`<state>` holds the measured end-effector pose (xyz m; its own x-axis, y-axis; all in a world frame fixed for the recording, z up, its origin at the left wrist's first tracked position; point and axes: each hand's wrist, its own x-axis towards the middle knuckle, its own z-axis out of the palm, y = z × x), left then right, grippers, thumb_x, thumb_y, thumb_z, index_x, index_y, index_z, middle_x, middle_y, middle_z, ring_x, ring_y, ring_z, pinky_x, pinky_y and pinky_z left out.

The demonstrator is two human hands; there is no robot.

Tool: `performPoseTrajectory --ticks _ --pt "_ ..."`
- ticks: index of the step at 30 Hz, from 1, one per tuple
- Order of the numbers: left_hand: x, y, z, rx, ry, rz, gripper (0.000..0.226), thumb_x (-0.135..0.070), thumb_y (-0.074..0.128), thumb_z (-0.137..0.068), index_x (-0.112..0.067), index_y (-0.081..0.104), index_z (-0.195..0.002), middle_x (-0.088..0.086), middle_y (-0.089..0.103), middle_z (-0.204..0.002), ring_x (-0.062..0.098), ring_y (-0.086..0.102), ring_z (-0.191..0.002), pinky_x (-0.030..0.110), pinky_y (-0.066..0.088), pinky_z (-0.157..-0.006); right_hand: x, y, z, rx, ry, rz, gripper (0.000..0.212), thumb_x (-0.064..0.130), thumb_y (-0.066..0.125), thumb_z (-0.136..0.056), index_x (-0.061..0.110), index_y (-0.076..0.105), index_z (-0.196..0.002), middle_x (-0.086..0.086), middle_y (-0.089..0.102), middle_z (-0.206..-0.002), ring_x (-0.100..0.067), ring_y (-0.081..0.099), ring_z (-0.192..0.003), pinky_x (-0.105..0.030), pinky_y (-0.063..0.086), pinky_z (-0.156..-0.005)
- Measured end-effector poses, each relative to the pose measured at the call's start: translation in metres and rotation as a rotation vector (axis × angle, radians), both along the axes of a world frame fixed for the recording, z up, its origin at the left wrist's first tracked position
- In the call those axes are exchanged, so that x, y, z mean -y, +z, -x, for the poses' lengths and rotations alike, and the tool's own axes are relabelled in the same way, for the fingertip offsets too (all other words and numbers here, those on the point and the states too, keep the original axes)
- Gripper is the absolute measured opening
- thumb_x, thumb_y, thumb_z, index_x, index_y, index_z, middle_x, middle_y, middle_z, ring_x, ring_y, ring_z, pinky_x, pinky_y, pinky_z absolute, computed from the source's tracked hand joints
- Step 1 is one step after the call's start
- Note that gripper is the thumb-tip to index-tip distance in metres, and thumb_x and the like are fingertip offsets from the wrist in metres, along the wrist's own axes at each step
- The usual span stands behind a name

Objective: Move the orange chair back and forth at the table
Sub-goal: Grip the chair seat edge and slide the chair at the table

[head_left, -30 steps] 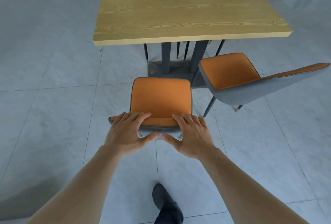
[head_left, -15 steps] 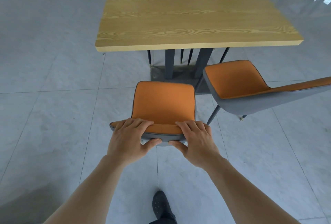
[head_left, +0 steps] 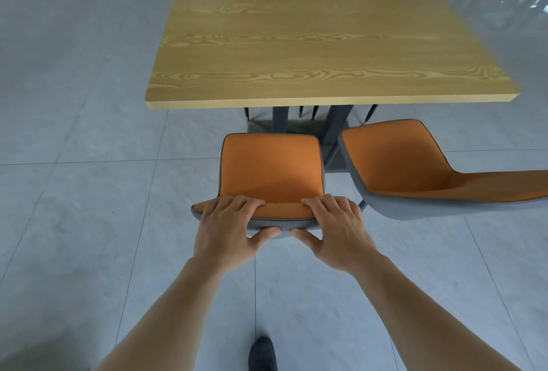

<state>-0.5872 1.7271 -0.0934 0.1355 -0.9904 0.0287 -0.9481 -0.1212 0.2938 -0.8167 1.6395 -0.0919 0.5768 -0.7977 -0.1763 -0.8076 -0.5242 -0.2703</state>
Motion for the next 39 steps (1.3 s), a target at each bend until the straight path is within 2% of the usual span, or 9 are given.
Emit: performPoseTrajectory --ticks 4,9,21,29,39 --pt "0.035 0.000 -0.008 -0.001 0.005 0.000 0.065 -0.082 0.042 -0.087 -0.033 0.062 -0.126 -0.015 0.066 -0.116 0.018 0.058 -0.109 0.039 0.039 -0.102 0.034 0.001 -0.009 -0.004 -0.003 -0.001 0.079 0.083 0.029 -0.088 0.031 0.044 -0.146 0.006 0.053 -0.138 -0.026 0.044 -0.131 -0.046 0.029 -0.118" --pt "0.048 0.006 -0.035 0.043 -0.017 -0.040 0.069 -0.086 0.036 -0.085 -0.036 0.060 -0.126 -0.016 0.065 -0.118 0.017 0.058 -0.111 0.040 0.041 -0.102 0.041 -0.002 -0.033 0.055 -0.019 0.004 0.069 0.080 0.038 -0.090 0.032 0.050 -0.139 0.009 0.056 -0.130 -0.024 0.049 -0.121 -0.044 0.034 -0.111" --pt "0.043 0.009 -0.015 0.036 0.033 -0.053 0.067 -0.085 0.040 -0.085 -0.035 0.060 -0.125 -0.015 0.065 -0.117 0.018 0.058 -0.113 0.040 0.042 -0.103 0.045 0.001 -0.017 0.035 0.026 -0.029 0.075 0.084 0.028 -0.089 0.033 0.048 -0.140 0.009 0.056 -0.131 -0.024 0.049 -0.121 -0.045 0.033 -0.113" --pt "0.038 0.005 0.011 0.033 0.041 -0.046 0.064 -0.084 0.040 -0.086 -0.034 0.060 -0.122 -0.015 0.066 -0.113 0.019 0.058 -0.108 0.038 0.038 -0.101 0.046 0.005 0.006 -0.001 0.037 -0.034 0.076 0.082 0.027 -0.088 0.033 0.045 -0.143 0.010 0.053 -0.137 -0.024 0.045 -0.128 -0.044 0.028 -0.118" --pt "0.039 0.006 0.010 0.016 0.057 -0.051 0.067 -0.085 0.037 -0.085 -0.034 0.061 -0.123 -0.015 0.066 -0.115 0.019 0.058 -0.108 0.040 0.040 -0.102 0.045 0.005 0.003 -0.001 0.032 -0.021 0.077 0.083 0.027 -0.087 0.033 0.048 -0.141 0.008 0.055 -0.135 -0.025 0.047 -0.127 -0.046 0.032 -0.115"
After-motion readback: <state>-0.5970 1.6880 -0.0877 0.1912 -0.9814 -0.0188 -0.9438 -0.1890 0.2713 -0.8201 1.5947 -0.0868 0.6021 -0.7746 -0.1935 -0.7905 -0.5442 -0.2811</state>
